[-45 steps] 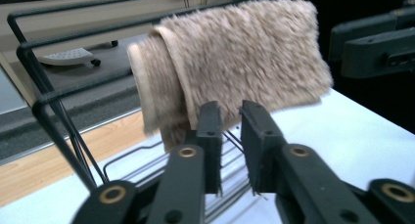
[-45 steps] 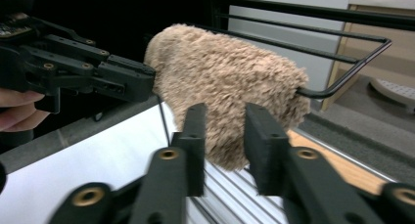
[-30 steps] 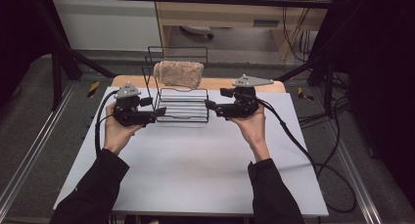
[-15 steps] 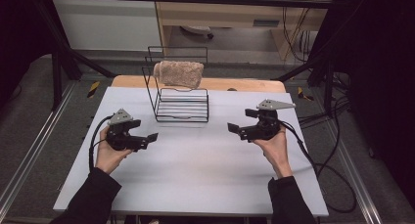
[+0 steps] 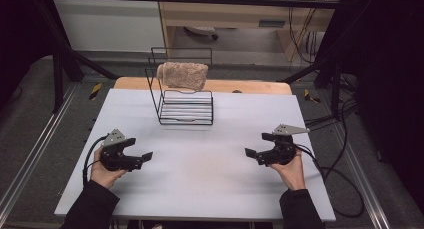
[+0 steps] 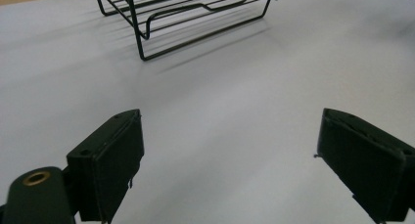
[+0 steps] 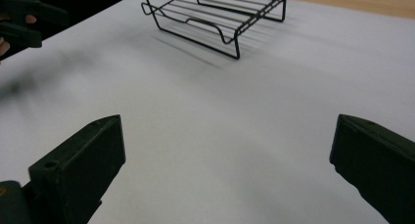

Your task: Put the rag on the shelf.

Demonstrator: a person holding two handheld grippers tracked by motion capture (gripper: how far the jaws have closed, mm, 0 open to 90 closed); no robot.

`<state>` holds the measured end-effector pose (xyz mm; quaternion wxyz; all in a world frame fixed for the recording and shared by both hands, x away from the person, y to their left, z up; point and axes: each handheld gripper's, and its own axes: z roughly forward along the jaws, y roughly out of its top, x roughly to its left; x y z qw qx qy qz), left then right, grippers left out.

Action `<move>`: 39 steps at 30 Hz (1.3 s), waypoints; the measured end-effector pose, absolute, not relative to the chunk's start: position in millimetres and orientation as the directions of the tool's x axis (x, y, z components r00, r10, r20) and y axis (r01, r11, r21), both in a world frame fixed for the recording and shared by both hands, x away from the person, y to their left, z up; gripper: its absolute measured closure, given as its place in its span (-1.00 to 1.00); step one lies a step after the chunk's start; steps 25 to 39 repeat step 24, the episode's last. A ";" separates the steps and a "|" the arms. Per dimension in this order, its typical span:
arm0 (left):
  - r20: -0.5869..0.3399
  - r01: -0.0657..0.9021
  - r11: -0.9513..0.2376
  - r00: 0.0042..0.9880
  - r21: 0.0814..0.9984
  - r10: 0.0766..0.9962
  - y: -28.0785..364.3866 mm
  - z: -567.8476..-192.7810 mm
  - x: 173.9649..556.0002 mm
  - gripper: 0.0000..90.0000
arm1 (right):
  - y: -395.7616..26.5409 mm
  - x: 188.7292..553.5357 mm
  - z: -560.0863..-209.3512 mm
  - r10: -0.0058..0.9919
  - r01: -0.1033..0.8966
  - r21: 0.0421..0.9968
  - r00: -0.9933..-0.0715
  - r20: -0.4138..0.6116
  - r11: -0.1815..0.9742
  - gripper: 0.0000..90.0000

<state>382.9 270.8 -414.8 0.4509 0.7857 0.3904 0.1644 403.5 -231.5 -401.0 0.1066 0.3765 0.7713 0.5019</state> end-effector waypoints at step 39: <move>-0.074 0.467 -0.332 0.661 0.819 0.747 276.3 -437.5 368.2 -0.75 | -275.8 371.5 -447.0 0.707 0.528 0.817 -0.668 0.233 0.229 -0.99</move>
